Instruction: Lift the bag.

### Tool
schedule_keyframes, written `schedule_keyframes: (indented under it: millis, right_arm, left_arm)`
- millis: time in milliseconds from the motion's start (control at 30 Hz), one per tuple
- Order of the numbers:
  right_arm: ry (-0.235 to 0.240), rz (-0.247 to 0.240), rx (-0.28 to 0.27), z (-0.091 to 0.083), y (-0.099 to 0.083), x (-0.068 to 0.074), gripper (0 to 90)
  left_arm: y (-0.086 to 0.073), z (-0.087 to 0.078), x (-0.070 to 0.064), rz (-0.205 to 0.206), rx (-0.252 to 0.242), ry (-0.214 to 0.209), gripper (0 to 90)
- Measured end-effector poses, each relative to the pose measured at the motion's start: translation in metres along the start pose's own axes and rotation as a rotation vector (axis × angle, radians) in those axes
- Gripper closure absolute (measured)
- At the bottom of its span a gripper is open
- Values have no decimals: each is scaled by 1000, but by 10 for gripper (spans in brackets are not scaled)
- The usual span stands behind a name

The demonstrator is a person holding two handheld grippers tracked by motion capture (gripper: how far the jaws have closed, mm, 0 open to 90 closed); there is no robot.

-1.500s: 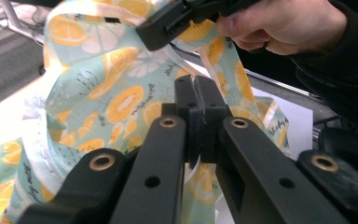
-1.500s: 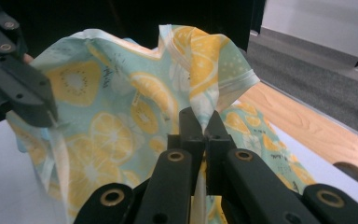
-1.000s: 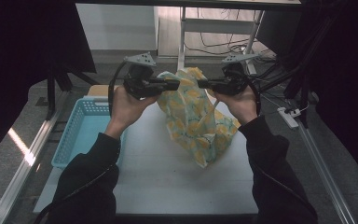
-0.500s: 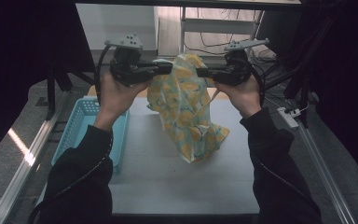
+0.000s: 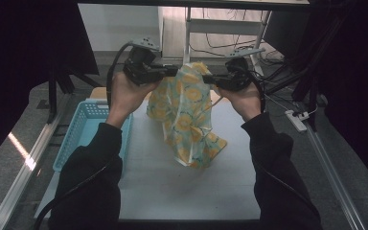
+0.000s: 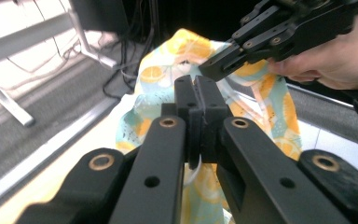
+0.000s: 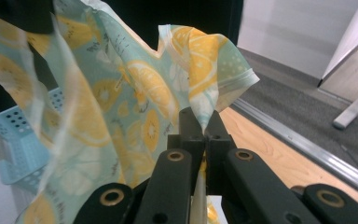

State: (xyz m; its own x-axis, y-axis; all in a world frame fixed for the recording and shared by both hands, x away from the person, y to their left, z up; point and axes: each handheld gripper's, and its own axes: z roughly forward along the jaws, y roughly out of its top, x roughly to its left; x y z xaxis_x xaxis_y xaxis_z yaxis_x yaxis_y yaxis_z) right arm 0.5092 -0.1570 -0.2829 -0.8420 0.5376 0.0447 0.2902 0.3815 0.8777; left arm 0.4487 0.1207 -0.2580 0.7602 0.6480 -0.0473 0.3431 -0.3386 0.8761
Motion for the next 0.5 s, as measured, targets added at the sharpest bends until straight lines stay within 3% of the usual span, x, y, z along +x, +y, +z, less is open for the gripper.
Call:
schedule_keyframes:
  millis: [233, 500]
  right_arm:
    - [-26, 19, 31, 19, -18, -10, 891]
    - [-22, 38, 45, 30, -29, -13, 884]
  left_arm:
    - [-16, 34, 12, -36, 47, -15, 894]
    - [-23, 51, 16, -53, 62, -30, 883]
